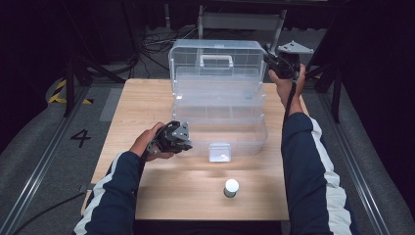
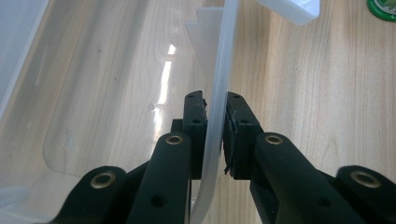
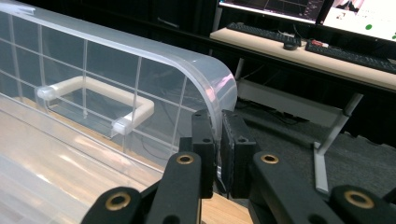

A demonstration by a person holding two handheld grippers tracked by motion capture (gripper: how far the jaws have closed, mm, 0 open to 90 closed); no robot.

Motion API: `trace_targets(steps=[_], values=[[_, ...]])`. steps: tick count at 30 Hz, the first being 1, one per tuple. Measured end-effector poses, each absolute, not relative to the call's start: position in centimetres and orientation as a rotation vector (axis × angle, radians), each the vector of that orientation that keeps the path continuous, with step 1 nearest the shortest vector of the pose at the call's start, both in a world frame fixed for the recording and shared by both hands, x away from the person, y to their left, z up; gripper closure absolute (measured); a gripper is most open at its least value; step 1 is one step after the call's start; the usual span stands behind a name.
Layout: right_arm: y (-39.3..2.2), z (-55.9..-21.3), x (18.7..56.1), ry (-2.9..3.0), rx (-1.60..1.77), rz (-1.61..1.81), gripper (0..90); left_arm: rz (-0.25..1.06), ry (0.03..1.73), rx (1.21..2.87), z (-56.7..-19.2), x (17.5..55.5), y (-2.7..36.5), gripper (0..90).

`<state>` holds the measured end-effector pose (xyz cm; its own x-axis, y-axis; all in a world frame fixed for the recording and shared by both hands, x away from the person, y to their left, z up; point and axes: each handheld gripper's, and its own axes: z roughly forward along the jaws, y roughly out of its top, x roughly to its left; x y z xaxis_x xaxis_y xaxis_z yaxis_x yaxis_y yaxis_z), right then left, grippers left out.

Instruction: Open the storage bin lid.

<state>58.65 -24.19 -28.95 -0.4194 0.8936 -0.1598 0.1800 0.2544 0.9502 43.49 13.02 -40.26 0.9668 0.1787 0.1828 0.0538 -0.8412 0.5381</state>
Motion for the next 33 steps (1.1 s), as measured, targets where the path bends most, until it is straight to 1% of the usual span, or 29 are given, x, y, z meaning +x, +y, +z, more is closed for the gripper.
trace_targets(steps=[10, 33], values=[[-24.0, -29.2, 60.0, 1.78, 1.01, 1.204, 85.3, 0.296, 0.176, 2.553, -40.3, 43.5, 13.1, 81.1], [-23.6, -29.7, 61.7, 1.784, 1.025, 1.167, 85.0, 0.28, 0.18, 2.552, -40.4, 43.7, 13.1, 81.0]])
